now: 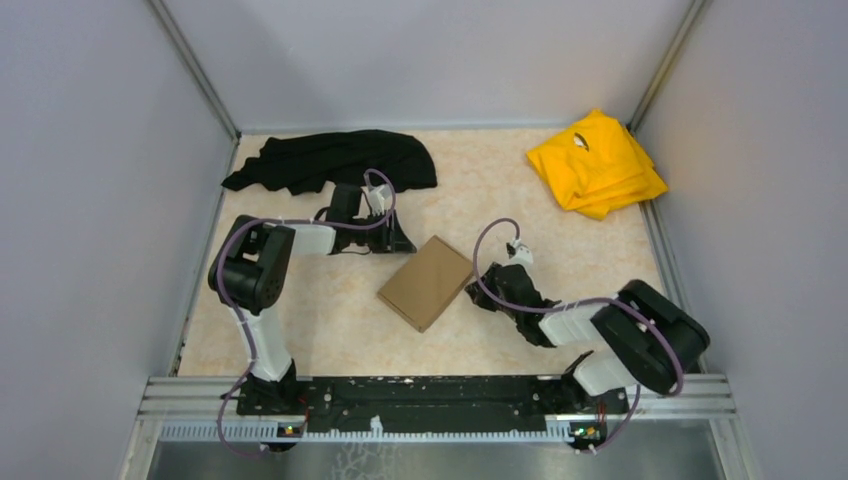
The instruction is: Fold the paper box
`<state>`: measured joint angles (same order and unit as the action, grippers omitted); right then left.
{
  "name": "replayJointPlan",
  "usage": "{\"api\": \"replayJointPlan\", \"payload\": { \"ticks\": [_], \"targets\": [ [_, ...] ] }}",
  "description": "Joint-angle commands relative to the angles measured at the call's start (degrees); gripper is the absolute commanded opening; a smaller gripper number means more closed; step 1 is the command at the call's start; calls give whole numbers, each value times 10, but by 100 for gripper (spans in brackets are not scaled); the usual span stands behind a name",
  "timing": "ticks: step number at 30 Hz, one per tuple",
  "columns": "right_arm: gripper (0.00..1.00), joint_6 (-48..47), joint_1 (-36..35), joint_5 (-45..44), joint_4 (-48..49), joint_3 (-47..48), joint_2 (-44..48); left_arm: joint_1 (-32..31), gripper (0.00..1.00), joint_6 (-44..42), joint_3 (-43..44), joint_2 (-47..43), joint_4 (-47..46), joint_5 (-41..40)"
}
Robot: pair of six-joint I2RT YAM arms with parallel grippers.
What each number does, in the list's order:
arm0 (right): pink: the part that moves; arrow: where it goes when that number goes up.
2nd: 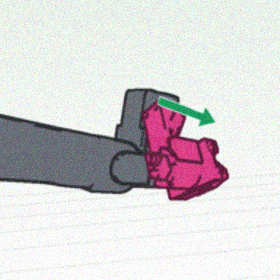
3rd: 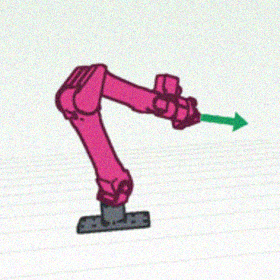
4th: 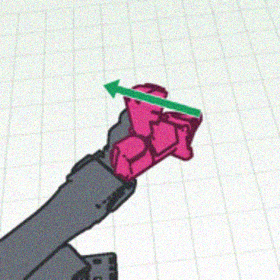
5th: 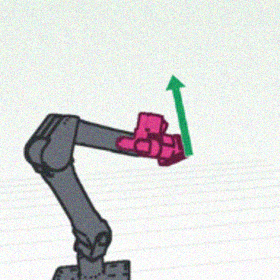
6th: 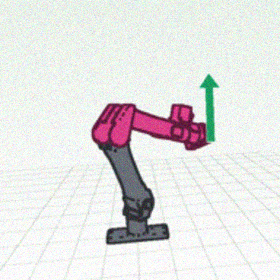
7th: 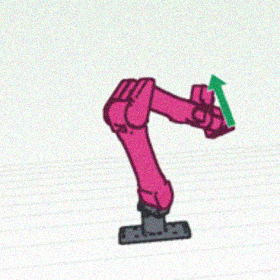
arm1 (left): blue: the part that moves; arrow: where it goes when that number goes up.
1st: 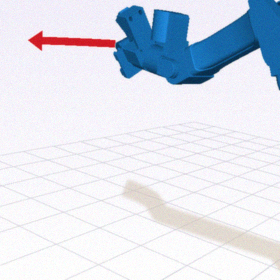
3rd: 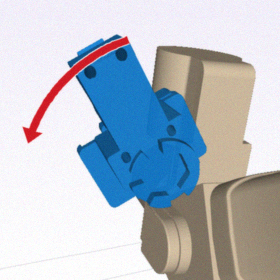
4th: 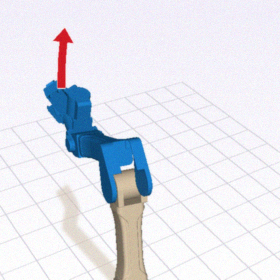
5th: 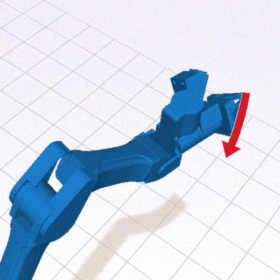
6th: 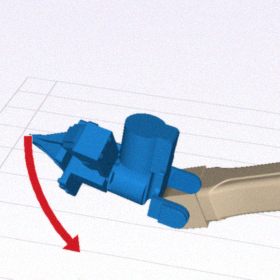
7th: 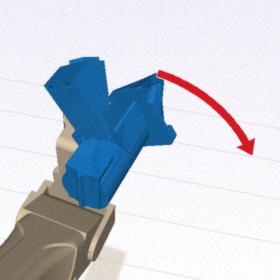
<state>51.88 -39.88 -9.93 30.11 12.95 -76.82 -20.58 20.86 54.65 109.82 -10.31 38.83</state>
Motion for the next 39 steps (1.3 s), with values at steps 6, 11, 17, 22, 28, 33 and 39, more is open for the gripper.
{"api": "replayJointPlan", "payload": {
  "ticks": [6, 11, 17, 22, 28, 33, 39],
  "targets": [
    [0, 21, 6, 71, 133, 24, -186, -19, 45, -24, -18, 51, 87, -8],
    [0, 20, 6, 56, 110, -11, -142, -20, 45, -26, -17, 58, 86, -13],
    [0, 0, 6, -4, -80, -37, 20, -17, 46, -27, -8, 60, 95, -27],
    [0, -19, 6, -60, -225, -32, 164, -16, 46, -27, 0, 58, 99, -30],
    [2, -40, 6, -70, -206, -13, 143, -17, 46, -23, 5, 59, 100, -29],
    [0, -45, 6, -22, -86, 6, 23, -17, 46, -22, 10, 64, 100, -27],
    [0, -50, 6, 19, -4, 43, -84, -20, 46, -21, 29, 76, 99, -25]
  ]
}}
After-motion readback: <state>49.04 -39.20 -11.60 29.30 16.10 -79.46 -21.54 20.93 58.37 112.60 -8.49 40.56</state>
